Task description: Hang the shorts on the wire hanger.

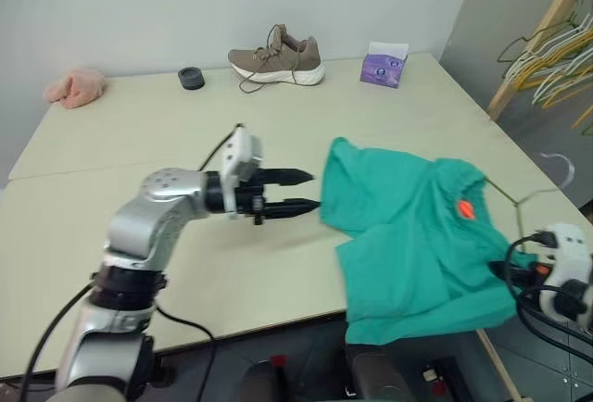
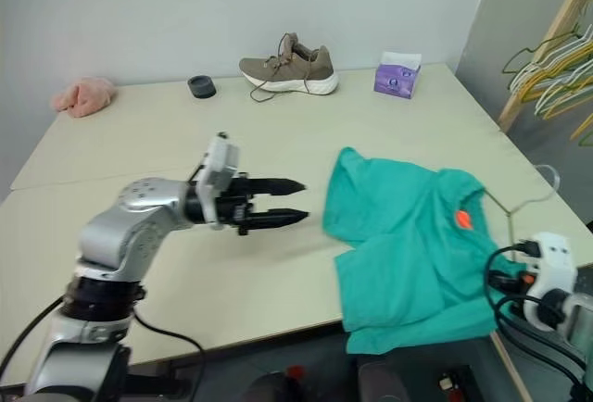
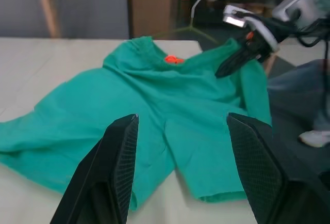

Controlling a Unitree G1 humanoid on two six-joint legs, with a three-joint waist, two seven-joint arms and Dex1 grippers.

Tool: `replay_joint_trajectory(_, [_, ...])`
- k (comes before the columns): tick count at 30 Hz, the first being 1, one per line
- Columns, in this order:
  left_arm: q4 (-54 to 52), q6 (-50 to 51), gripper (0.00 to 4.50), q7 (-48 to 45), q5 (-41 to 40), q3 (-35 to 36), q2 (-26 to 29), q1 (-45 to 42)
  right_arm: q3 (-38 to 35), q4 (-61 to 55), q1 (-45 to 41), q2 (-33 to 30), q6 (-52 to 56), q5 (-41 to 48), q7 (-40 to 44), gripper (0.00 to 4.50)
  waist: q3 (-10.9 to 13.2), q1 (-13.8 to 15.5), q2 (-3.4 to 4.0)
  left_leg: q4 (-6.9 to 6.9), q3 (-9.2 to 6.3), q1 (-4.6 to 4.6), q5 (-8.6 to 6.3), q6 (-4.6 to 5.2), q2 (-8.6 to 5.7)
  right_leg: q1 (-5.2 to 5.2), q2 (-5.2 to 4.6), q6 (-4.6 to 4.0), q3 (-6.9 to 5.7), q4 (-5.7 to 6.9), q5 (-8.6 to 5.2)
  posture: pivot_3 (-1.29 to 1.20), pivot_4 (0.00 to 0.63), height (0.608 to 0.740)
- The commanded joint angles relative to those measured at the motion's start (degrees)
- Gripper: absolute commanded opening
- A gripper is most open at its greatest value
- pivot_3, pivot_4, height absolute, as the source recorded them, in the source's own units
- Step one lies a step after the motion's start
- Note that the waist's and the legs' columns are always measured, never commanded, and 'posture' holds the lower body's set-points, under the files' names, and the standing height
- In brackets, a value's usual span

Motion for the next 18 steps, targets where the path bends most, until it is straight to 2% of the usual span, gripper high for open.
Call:
replay_joint_trajectory(1, [-2.42, 0.55, 2.89, 1.78, -0.71, -1.51, -2.93, -3.08, -5.79, -0.78, -1.21, -2.19, 0.44, -3.29, -4.04, 0.0, 0.11, -0.96, 0.16, -0.01, 0.0, 0.0, 0.0, 0.0, 0.0, 0.01, 0.01, 0.05, 0.01, -0.02, -0.03, -0.38, 0.187, 0.74])
replay_joint_trajectory(5, [-1.41, -1.12, 2.89, 5.86, 1.85, -4.79, -9.79, -7.3, -10.22, 3.92, -3.46, -7.39, 0.46, -6.59, -8.27, 0.0, 0.55, -2.18, 0.74, -0.11, -0.09, 0.08, -0.04, 0.06, 0.02, 0.27, 0.07, 0.26, -0.07, -0.31, -0.17, -0.39, 0.197, 0.74])
replay_joint_trajectory(7, [-0.57, -1.96, 2.89, 7.26, 2.76, -5.41, -12.23, -9.04, -10.85, 6.95, -6.51, -11.34, -0.41, -8.15, -10.2, 0.0, 0.73, -2.94, 1.01, -0.11, -0.03, 0.24, -0.23, 0.4, -0.03, 0.73, 0.06, 0.37, -0.03, -0.56, -0.24, -0.39, 0.204, 0.74])
replay_joint_trajectory(9, [-0.16, -2.27, 2.89, 7.84, 3.22, -5.65, -13.38, -10.1, -10.61, 9.51, -9.76, -14.54, -1.45, -9.24, -11.63, 0.0, 0.88, -3.74, 1.12, -0.1, 0.09, 0.26, -0.3, 0.53, -0.07, 0.75, 0.04, 0.41, 0.08, -0.65, -0.26, -0.4, 0.21, 0.74])
replay_joint_trajectory(12, [0.89, -3.67, 2.89, 8.31, 4.39, -6.06, -14.54, -11.68, -8.04, 14.91, -15.68, -20.08, -5.29, -9.67, -12.8, 0.0, 1.17, -5.24, 1.17, -0.14, 0.2, 0.27, -0.4, 0.69, -0.07, 0.75, 0.06, 0.46, 0.2, -0.71, -0.29, -0.4, 0.217, 0.74])
replay_joint_trajectory(18, [3.06, -5.62, 2.89, 8.98, 5.63, -5.94, -16.3, -14.27, -1.84, 38.47, -32.2, -29.14, -17.26, -10.95, -17.21, 0.0, 2.3, -7.09, 1.12, -0.2, 0.29, 0.32, -0.43, 0.74, -0.07, 0.78, 0.06, 0.48, 0.28, -0.78, -0.31, -0.38, 0.229, 0.74])
